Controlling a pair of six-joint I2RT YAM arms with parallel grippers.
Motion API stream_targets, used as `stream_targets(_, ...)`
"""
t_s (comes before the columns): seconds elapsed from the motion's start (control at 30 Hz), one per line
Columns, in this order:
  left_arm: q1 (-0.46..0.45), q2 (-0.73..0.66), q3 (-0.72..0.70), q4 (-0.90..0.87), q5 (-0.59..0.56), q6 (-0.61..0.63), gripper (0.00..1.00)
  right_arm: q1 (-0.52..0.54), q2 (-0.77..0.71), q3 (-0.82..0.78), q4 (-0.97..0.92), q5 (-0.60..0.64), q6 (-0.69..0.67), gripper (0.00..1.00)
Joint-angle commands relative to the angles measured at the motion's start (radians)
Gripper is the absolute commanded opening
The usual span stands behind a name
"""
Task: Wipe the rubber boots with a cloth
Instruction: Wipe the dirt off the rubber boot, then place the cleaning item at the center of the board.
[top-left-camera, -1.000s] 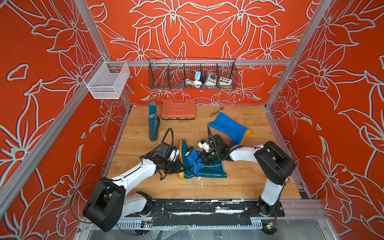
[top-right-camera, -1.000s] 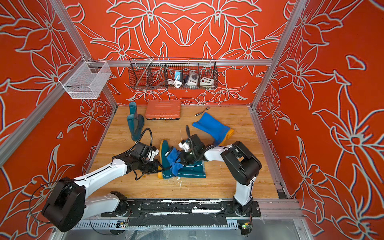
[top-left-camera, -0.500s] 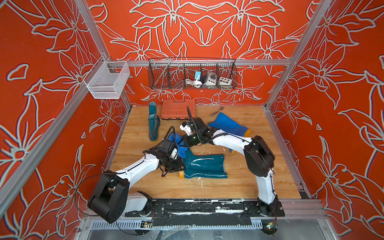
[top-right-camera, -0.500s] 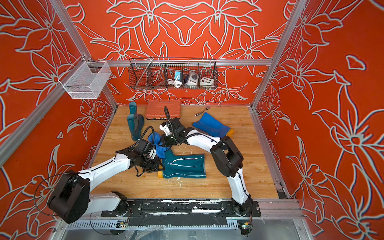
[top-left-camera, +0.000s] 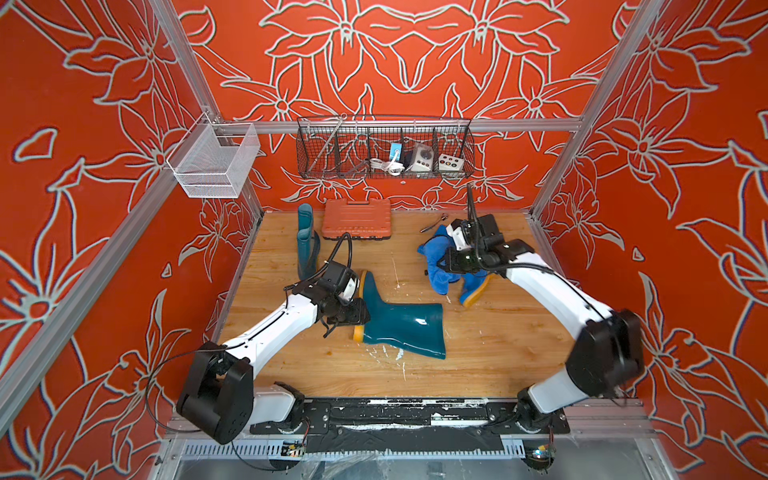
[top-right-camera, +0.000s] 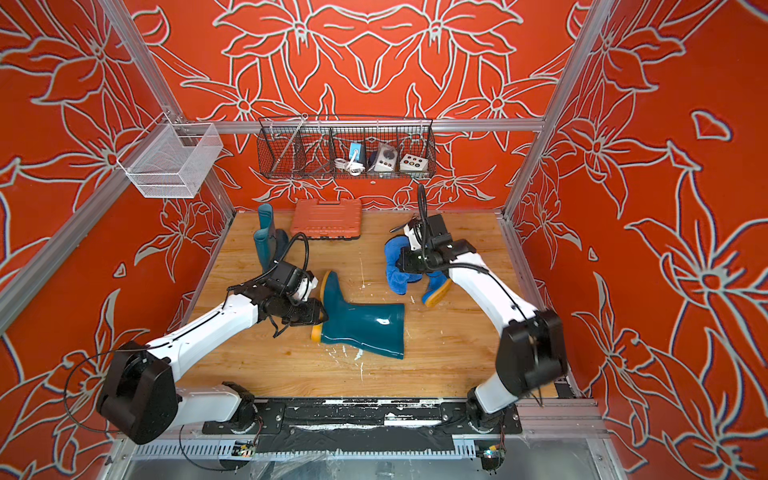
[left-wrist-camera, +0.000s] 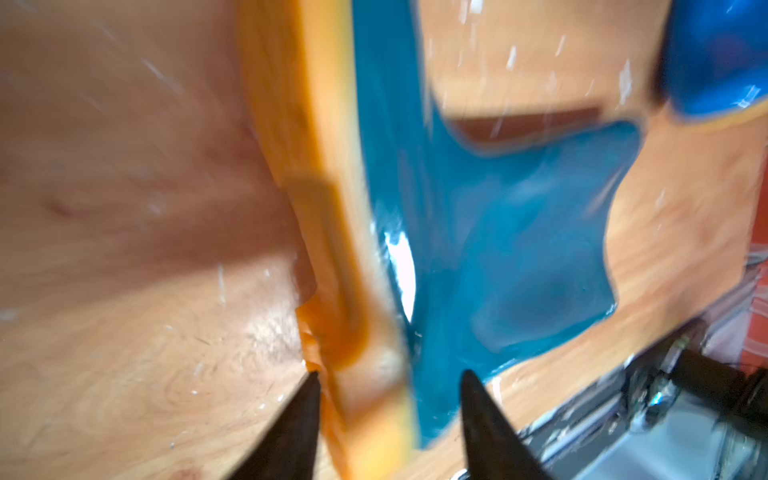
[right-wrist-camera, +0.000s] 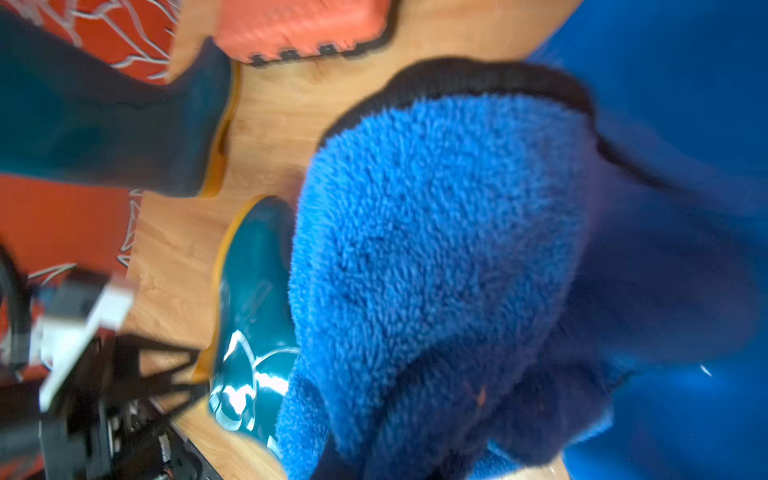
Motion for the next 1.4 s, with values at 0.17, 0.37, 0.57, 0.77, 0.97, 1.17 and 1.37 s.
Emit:
stream_targets(0.17, -0.206, -0.106, 0.015, -0.035, -0.226, 0.104, 0.67, 0.001, -0.363, -0.381, -0.249, 0.223, 0.019, 0.0)
stream_targets(0.37, -0.549, -0.032, 0.02, 0.094, -0.393, 0.208, 0.67, -0.001, -0.489, -0.453, -0.295, 0.263, 0.08, 0.0)
stream_targets(0.57, -0.758, 0.155, 0.068, 0.198, -0.527, 0.393, 0.69, -0.001, -0.462, -0.432, -0.35, 0.306, 0.08, 0.7)
stream_targets(0.77, -0.787, 0.28, 0.1, 0.273, -0.507, 0.448, 0.71, -0.001, -0.508, -0.414, -0.393, 0.353, 0.097, 0.99)
stream_targets(0.97, -0.807, 0.381, 0.133, 0.327, -0.447, 0.511, 0.71, -0.002, -0.546, -0.393, -0.426, 0.398, 0.107, 0.99)
stream_targets(1.17, -0.837, 0.505, 0.188, 0.329, -0.474, 0.589, 0.72, -0.003, -0.517, -0.363, -0.447, 0.381, 0.069, 0.99)
stream_targets(1.37, -0.833, 0.602, 0.213, 0.372, -0.587, 0.593, 0.56, -0.003, -0.443, -0.305, -0.506, 0.341, 0.049, 0.99)
